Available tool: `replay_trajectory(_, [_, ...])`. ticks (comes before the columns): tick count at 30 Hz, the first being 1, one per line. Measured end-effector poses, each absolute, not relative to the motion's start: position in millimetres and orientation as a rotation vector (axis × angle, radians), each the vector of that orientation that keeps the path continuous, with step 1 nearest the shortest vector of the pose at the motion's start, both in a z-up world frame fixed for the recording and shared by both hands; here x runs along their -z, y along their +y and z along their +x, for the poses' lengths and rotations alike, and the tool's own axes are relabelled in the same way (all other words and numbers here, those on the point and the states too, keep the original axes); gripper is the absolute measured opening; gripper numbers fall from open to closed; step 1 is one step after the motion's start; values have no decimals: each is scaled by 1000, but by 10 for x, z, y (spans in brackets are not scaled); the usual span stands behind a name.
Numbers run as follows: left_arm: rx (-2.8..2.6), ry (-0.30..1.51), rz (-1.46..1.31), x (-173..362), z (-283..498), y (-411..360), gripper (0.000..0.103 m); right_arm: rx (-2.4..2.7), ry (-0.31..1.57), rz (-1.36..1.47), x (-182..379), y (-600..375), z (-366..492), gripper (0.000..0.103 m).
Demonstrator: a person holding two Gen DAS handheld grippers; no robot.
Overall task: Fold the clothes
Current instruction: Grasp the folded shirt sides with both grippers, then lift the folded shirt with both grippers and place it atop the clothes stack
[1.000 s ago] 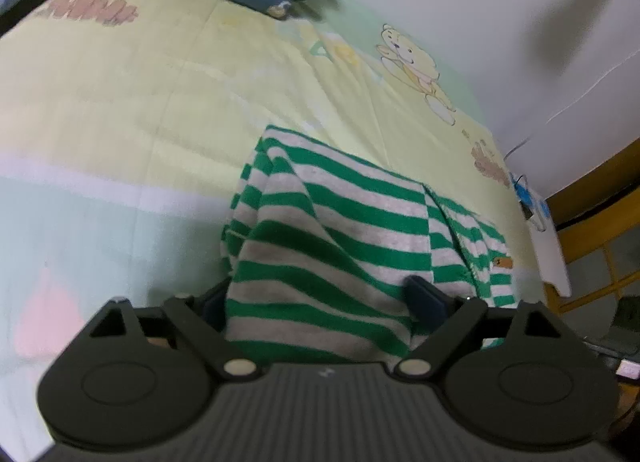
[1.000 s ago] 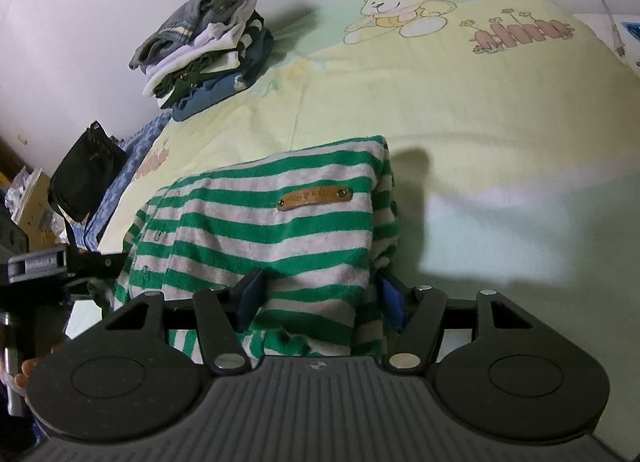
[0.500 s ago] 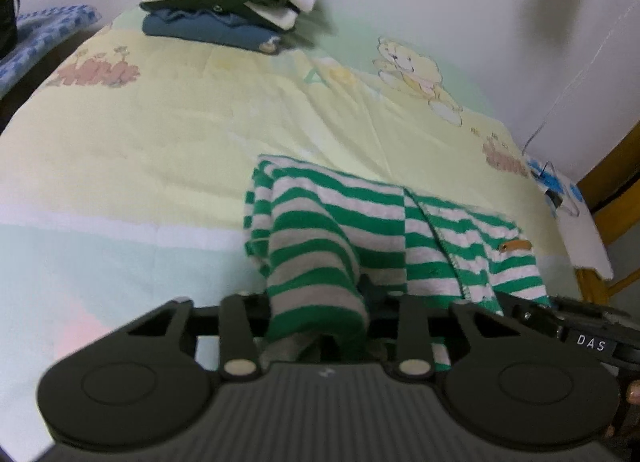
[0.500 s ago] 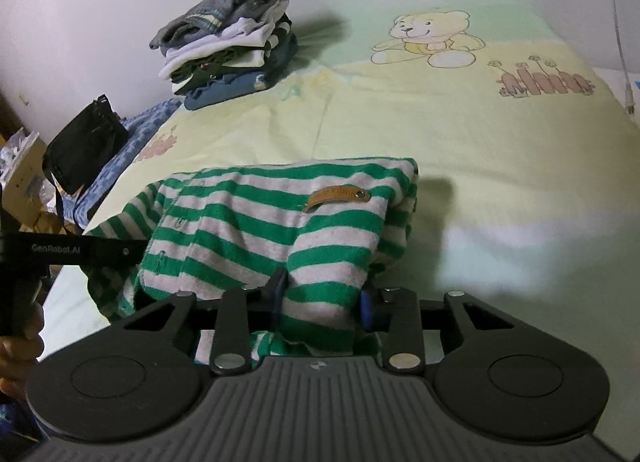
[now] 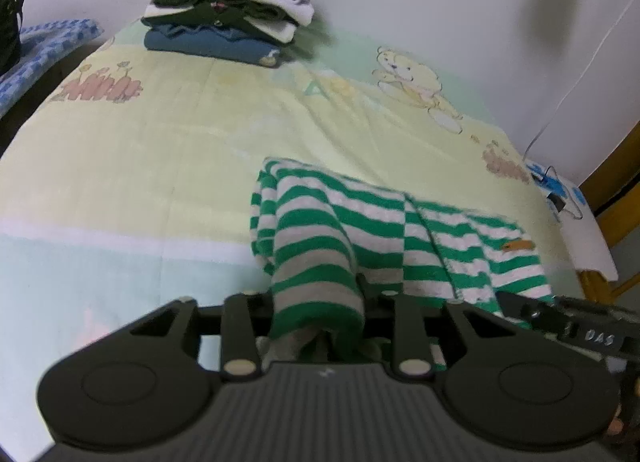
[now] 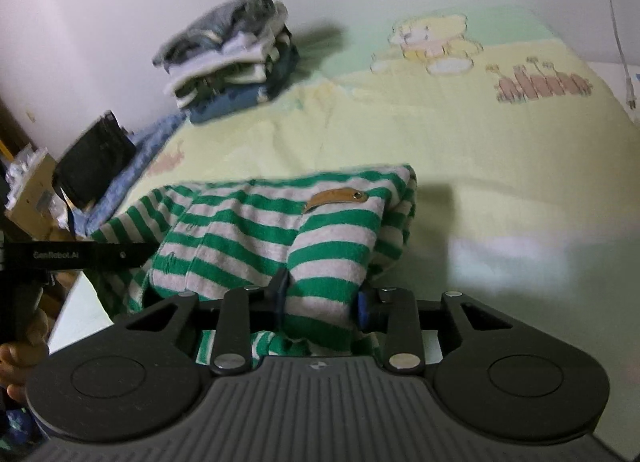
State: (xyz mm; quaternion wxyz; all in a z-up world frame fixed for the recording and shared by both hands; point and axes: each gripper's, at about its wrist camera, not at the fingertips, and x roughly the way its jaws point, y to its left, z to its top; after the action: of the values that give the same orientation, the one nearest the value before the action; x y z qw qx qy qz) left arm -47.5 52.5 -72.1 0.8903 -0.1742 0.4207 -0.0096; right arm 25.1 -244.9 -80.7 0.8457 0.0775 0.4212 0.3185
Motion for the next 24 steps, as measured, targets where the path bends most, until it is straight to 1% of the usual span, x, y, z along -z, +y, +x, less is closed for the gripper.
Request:
replay_trajectory(1, [18,873,-365,748,-475,538,38,-670,890,168,828,-2457,252,38])
replay_trajectory(2, [16,873,-367,774,-474,550,42,-665,894,173,838,-2468,255,42])
replay_trajectory(3, [10,873,-357,782,-481,564,53,-663,896,171,836,-2473,255,46])
replay_trajectory(4, [5,873,-346,790,-487,579,67,-660,899,170,834,-2478,256,47])
replay_trajectory(7, [-9,867,-320,820,-486,645,82,-659,902,167,815,-2494,269,52])
replay_trajectory(10, [17,903,-392,926,-416,710,90,-661,933,182,854,-2475,323,57])
replay_trajectory(12, [12,916,-414,972,-388,717,92,-652,952,182,892,-2446,361,59])
replay_trajectory(14, [10,914,-419,984,-377,703,92,-648,962,183,913,-2427,373,61])
replay_trajectory(15, [10,914,-422,990,-372,696,88,-648,963,183,918,-2424,372,61])
replay_trajectory(16, [19,911,-427,990,-376,682,81,-650,963,190,928,-2430,369,61])
replay_trajectory(17, [32,909,-441,985,-376,667,77,-649,961,201,937,-2442,363,61])
replay_trajectory(18, [40,906,-452,979,-374,646,66,-648,960,212,947,-2454,358,59])
replay_trajectory(19, [34,898,-444,960,-381,606,60,-649,958,219,952,-2460,353,57])
replay_trajectory(20, [28,890,-435,940,-387,565,57,-653,957,217,948,-2449,350,50])
replay_trajectory(21, [19,884,-424,905,-387,529,51,-655,961,230,951,-2447,352,46])
replay_trajectory(22, [10,877,-413,869,-387,492,44,-656,964,244,951,-2446,352,43])
replay_trajectory(23, [2,870,-402,833,-387,456,40,-656,958,251,935,-2441,345,38])
replay_trajectory(24, [1,856,-392,778,-387,448,34,-663,937,238,889,-2422,328,36])
